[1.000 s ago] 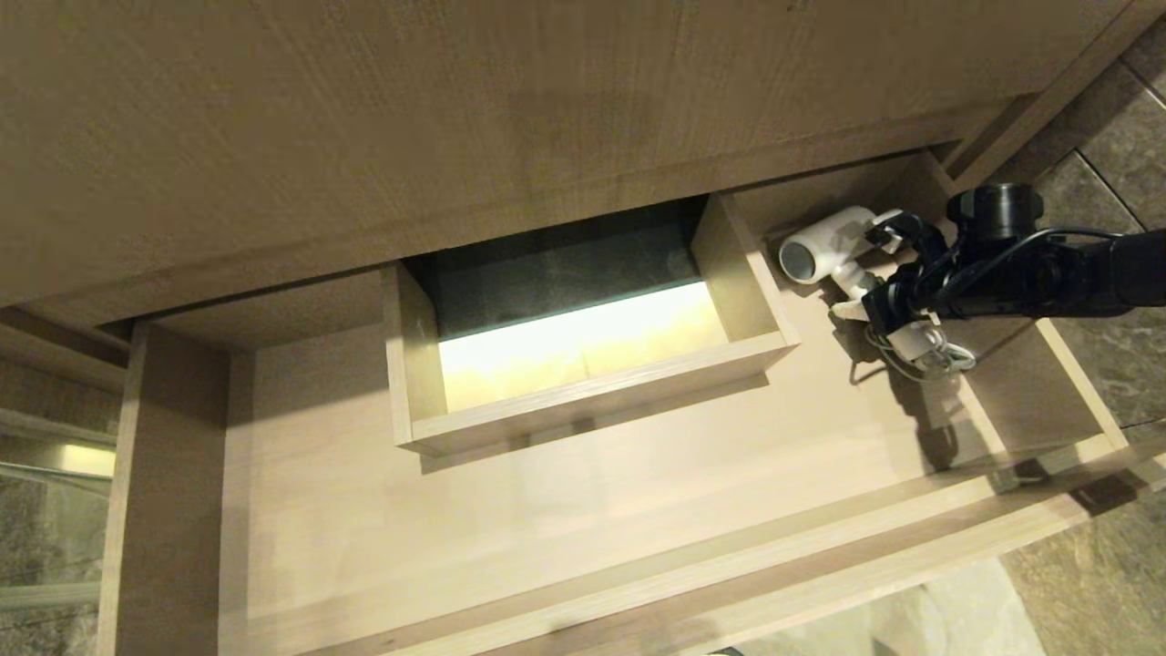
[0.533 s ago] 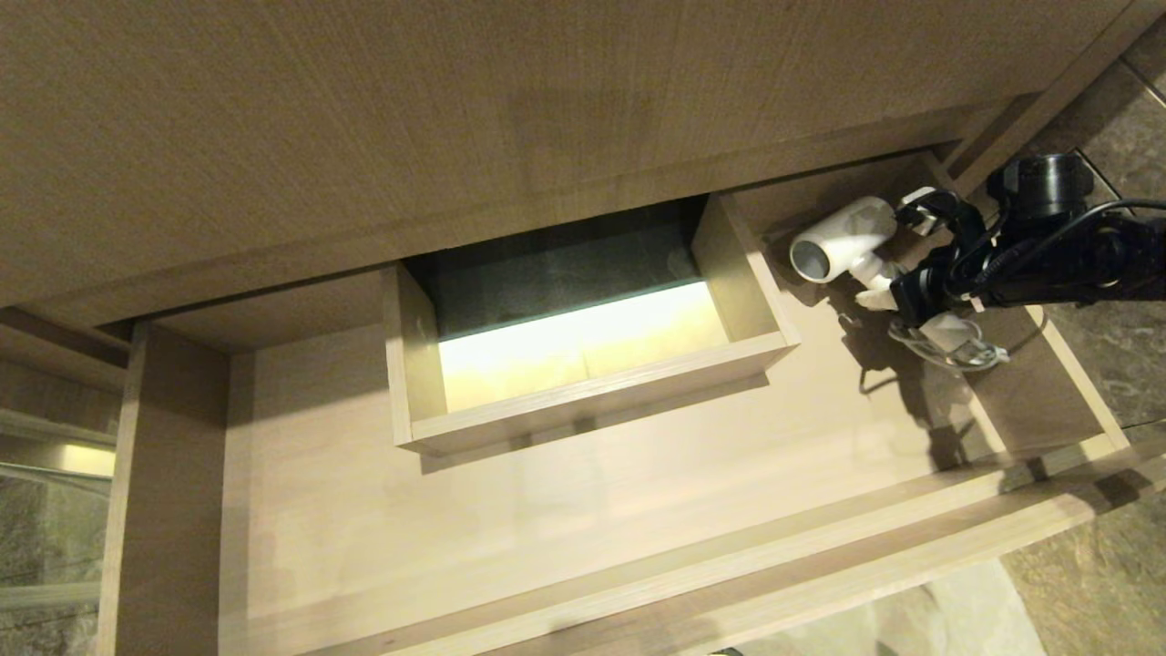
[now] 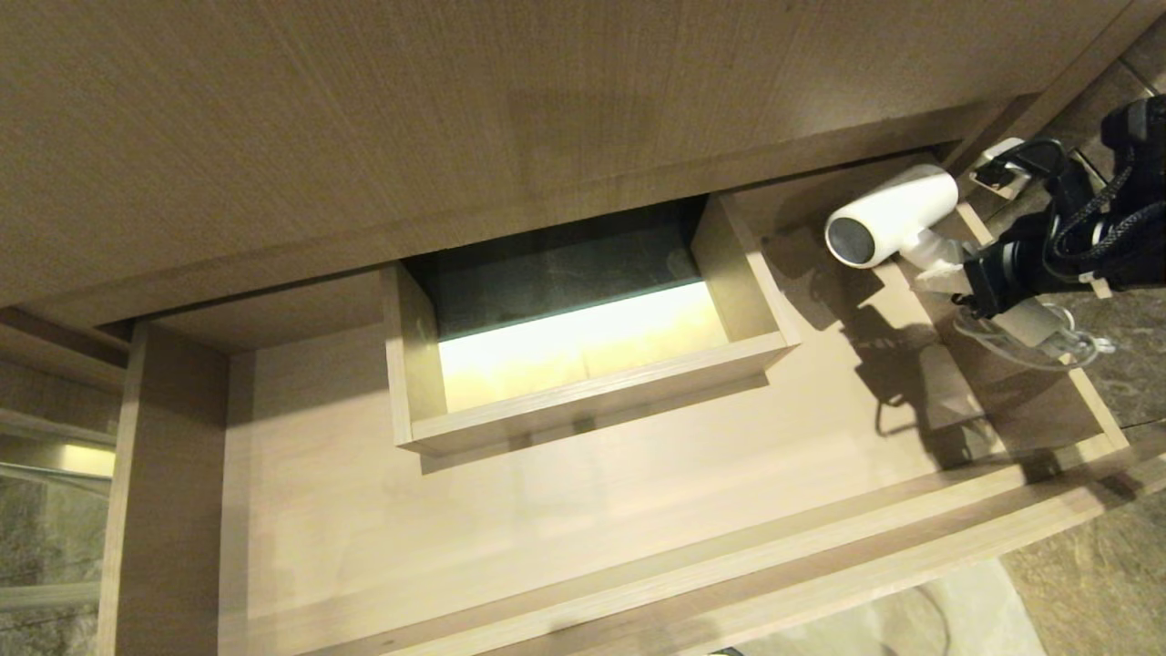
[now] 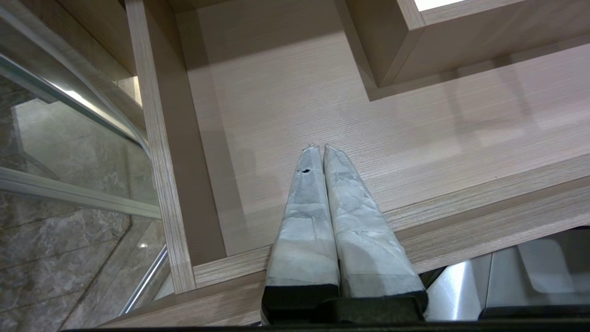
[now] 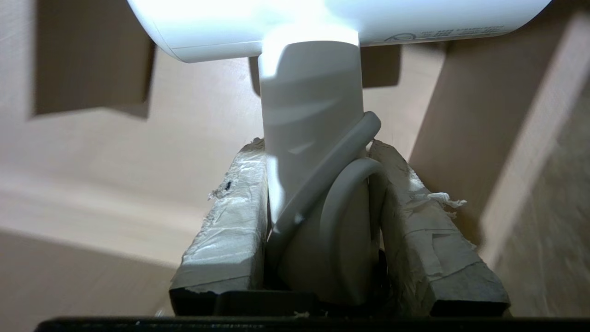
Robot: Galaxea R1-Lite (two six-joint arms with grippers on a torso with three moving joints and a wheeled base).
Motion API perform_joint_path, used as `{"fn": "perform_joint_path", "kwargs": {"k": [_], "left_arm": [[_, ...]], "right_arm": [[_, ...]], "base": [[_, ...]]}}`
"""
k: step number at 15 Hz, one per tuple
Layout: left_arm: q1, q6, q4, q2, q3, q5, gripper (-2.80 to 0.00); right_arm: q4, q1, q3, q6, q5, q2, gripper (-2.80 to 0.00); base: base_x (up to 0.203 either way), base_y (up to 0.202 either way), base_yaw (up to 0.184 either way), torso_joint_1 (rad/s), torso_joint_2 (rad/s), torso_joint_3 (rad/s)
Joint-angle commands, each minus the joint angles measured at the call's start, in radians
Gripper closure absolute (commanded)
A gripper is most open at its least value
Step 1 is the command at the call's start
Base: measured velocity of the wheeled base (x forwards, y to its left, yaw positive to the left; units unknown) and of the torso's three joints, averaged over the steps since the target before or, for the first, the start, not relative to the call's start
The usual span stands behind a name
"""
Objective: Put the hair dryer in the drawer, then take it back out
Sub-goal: Take the hairdryer out, then place it on the countertop
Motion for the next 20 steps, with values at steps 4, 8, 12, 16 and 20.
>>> {"fn": "perform_joint_path", "kwargs": {"k": [4, 8, 12, 16, 20], "left_arm": [[0.0, 0.0, 0.0, 0.0, 0.002, 0.0, 0.0], [0.0, 0.0, 0.0, 0.0, 0.002, 0.0, 0.0], [0.0, 0.0, 0.0, 0.0, 0.002, 0.0, 0.0], [0.0, 0.0, 0.0, 0.0, 0.002, 0.0, 0.0], [0.0, 0.0, 0.0, 0.0, 0.002, 0.0, 0.0]], "right_arm": [[0.028, -0.02, 0.186, 0.002, -0.006, -0.341, 0.0], [0.036, -0.034, 0.357, 0.006, -0.01, -0.579, 0.0], [0.066, -0.039, 0.484, 0.006, -0.011, -0.795, 0.0], [0.188, -0.042, 0.516, 0.012, -0.014, -0.965, 0.0], [0.236, -0.042, 0.525, 0.009, -0.012, -1.067, 0.0]], "base": [[0.0, 0.0, 0.0, 0.0, 0.0, 0.0], [0.0, 0.0, 0.0, 0.0, 0.0, 0.0], [0.0, 0.0, 0.0, 0.0, 0.0, 0.0], [0.0, 0.0, 0.0, 0.0, 0.0, 0.0], [0.0, 0.0, 0.0, 0.0, 0.0, 0.0]]}}
